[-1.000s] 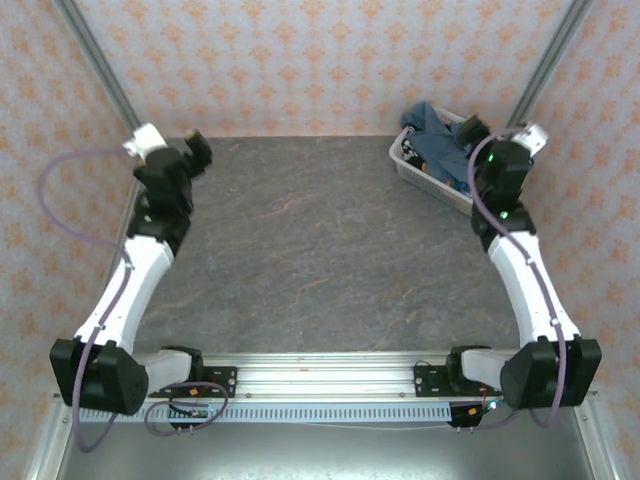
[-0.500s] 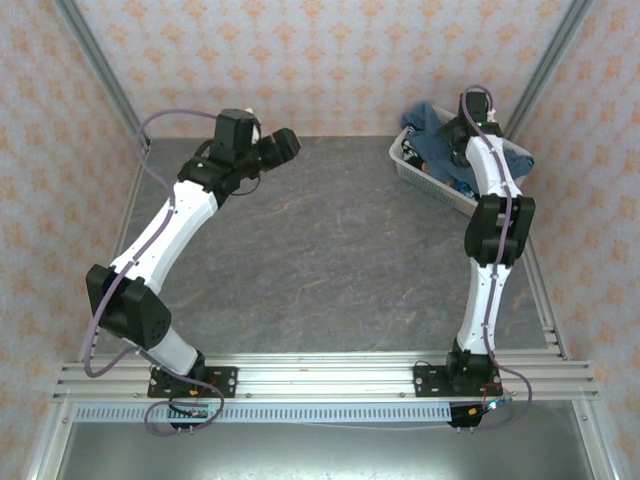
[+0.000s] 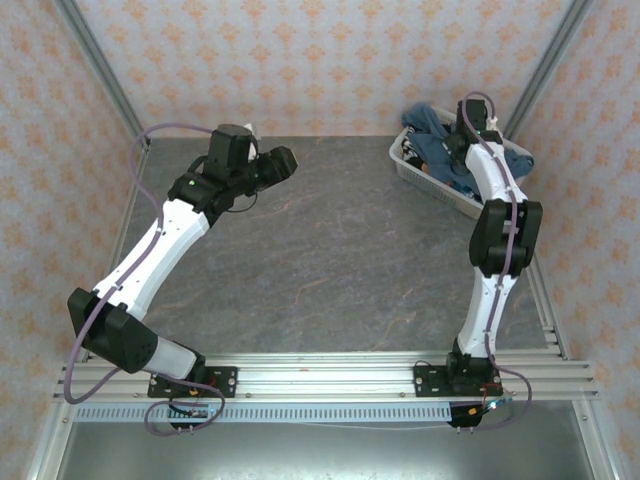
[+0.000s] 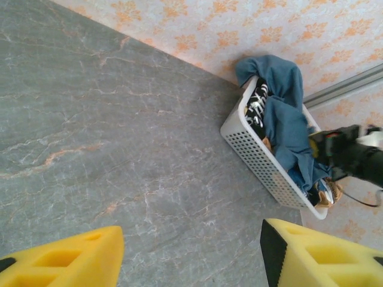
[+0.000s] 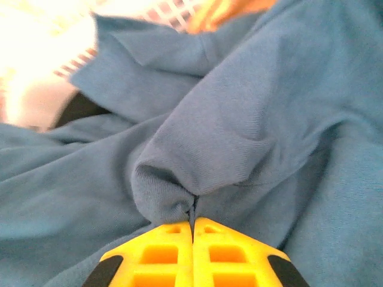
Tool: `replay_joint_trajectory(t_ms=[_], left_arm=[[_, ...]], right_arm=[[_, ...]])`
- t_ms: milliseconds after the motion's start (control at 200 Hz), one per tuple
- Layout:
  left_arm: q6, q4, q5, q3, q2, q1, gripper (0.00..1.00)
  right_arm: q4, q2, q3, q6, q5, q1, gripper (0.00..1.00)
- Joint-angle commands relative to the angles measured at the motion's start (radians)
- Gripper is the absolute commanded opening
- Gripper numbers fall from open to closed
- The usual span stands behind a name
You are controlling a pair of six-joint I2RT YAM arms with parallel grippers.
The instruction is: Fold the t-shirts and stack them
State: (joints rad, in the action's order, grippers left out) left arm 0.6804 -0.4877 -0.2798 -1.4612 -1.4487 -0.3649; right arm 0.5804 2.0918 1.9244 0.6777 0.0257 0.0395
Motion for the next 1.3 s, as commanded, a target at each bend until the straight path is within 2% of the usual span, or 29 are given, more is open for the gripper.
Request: replay_joint_trajectory(t_ms=[0, 120, 345, 535, 651, 756, 841, 1031, 1101, 1181, 1296], left_arm=[[-0.012, -0.021, 0.015, 0.021, 0.013, 0.000, 0.62], [-0.012, -0.018, 0.011, 0.019, -0.005, 0.000, 0.59], [-0.021, -0.040, 0.048, 0.009, -0.008, -0.001, 0.58], [-0.047, -0.132, 0.194, 0.003, 0.036, 0.000, 0.59], [-0.060, -0.182, 0.296, 0.001, 0.079, 0.004, 0.60], [-0.064, -0.230, 0.374, -0.006, 0.110, 0.013, 0.62], [-0.062, -0.277, 0.407, -0.010, 0.121, 0.030, 0.65], [-0.053, -0.321, 0.364, 0.051, 0.154, 0.055, 0.69], [-0.048, -0.335, 0.320, 0.087, 0.160, 0.055, 0.69], [-0.046, -0.334, 0.255, 0.143, 0.164, 0.054, 0.69], [-0.033, -0.313, 0.175, 0.226, 0.160, 0.040, 0.68]], right_arm=[[-0.070, -0.194, -0.018, -0.041, 0.145, -0.051, 0.00], [-0.107, -0.289, -0.012, -0.088, 0.153, -0.080, 0.00], [-0.191, -0.406, 0.121, -0.217, 0.055, -0.140, 0.00], [-0.173, -0.473, 0.253, -0.301, -0.006, -0.262, 0.00], [-0.142, -0.510, 0.242, -0.321, -0.028, -0.382, 0.00], [-0.125, -0.549, 0.141, -0.298, -0.034, -0.503, 0.00], [-0.166, -0.595, -0.055, -0.242, -0.042, -0.590, 0.00], [-0.164, -0.689, -0.542, -0.106, -0.096, -0.726, 0.00], [-0.173, -0.747, -0.723, -0.070, -0.133, -0.733, 0.18], [-0.112, -0.815, -0.847, -0.050, -0.105, -0.733, 0.42], [0.014, -0.884, -0.903, -0.049, -0.026, -0.726, 0.60]])
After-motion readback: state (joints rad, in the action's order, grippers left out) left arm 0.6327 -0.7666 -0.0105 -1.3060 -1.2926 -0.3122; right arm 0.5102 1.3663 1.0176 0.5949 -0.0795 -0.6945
